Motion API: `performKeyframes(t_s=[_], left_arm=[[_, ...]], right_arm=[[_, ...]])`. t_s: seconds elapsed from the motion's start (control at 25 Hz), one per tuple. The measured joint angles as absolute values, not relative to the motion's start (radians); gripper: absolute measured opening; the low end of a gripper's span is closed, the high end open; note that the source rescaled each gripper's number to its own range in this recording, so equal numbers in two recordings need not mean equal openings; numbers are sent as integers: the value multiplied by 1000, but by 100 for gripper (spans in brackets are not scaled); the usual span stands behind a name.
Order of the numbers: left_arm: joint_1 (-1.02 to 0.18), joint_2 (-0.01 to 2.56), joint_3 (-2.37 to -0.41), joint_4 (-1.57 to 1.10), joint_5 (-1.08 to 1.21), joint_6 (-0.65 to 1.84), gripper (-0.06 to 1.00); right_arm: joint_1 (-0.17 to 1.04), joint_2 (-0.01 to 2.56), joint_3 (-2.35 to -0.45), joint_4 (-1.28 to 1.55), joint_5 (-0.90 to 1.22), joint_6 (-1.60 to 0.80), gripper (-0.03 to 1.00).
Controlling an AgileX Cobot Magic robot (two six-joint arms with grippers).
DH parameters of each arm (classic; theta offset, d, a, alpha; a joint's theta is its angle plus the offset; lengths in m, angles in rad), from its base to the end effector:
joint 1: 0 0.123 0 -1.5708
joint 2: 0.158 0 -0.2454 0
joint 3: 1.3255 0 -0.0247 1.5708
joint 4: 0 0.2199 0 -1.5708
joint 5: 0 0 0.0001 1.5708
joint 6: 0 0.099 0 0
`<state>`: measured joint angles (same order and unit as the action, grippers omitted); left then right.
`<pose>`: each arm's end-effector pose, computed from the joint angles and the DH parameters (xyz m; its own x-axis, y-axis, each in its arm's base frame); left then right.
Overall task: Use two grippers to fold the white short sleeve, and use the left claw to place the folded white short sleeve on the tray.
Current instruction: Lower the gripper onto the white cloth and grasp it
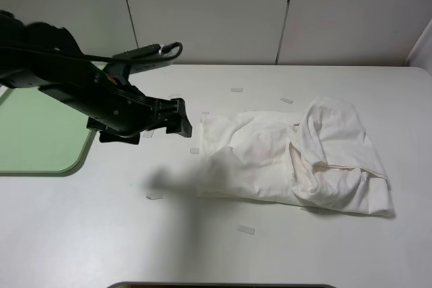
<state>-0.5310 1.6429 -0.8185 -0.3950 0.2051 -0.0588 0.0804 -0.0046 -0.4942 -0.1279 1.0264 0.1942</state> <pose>0.2501 -0.1559 0.1534 -0.8575 0.0045 -0.5145 0.1943 0.9287 -0.3157 0.0170 -0.0095 0.2610 -0.4157 0.0935 -0.9047 0.0723 0.9950 0.0696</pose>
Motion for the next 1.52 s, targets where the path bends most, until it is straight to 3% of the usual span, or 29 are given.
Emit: performKeyframes(t_s=[0.48, 0.88, 1.52], left_arm=[[-685, 1876, -857, -408, -32, -225, 99], [-746, 1995, -966, -409, -46, -279, 99], [-776, 2031, -982, -410, -150, -342, 99]], right_arm=[[80, -5, -494, -128, 1026, 194, 100], [80, -5, -494, -128, 1026, 194, 100], [80, -5, -494, -128, 1026, 194, 100]])
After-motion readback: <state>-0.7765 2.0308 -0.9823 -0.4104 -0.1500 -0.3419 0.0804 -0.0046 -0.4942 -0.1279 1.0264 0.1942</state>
